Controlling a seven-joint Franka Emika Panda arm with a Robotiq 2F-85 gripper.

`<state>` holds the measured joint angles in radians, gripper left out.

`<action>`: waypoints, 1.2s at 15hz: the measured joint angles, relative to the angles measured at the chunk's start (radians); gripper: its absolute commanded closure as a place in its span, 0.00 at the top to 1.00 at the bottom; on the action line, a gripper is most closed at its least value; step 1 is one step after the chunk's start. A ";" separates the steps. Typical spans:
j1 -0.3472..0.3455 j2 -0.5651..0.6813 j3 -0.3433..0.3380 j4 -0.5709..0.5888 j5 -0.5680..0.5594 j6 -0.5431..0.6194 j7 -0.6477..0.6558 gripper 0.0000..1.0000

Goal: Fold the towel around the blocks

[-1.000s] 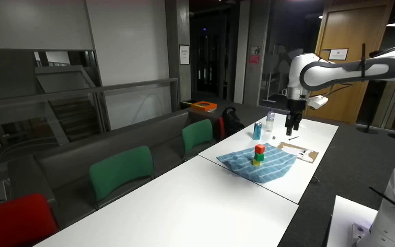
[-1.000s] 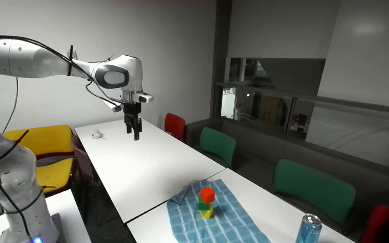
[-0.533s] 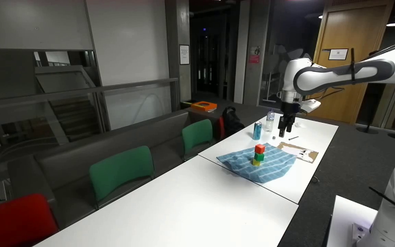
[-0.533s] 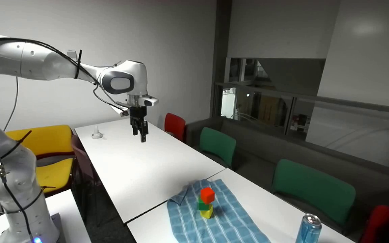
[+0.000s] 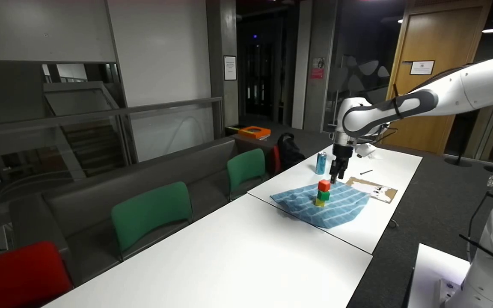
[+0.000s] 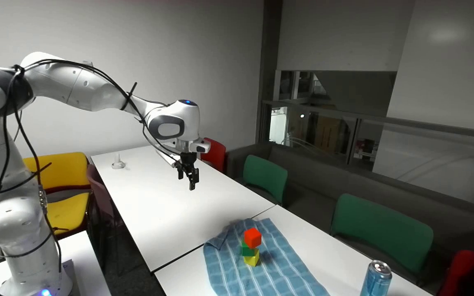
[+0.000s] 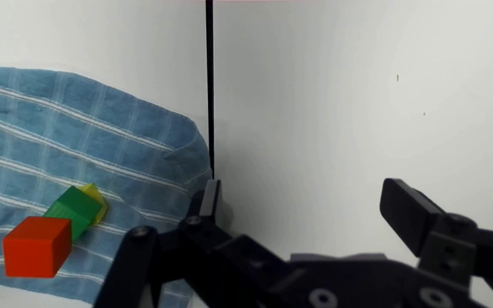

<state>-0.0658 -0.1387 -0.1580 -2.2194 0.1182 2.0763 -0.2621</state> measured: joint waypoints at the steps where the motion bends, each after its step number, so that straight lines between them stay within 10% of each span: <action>1: -0.001 0.028 -0.003 0.005 0.023 0.010 -0.026 1.00; 18: -0.006 0.277 0.010 0.142 0.043 0.012 -0.113 1.00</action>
<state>-0.0719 0.1384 -0.1482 -2.0771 0.1616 2.0885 -0.3747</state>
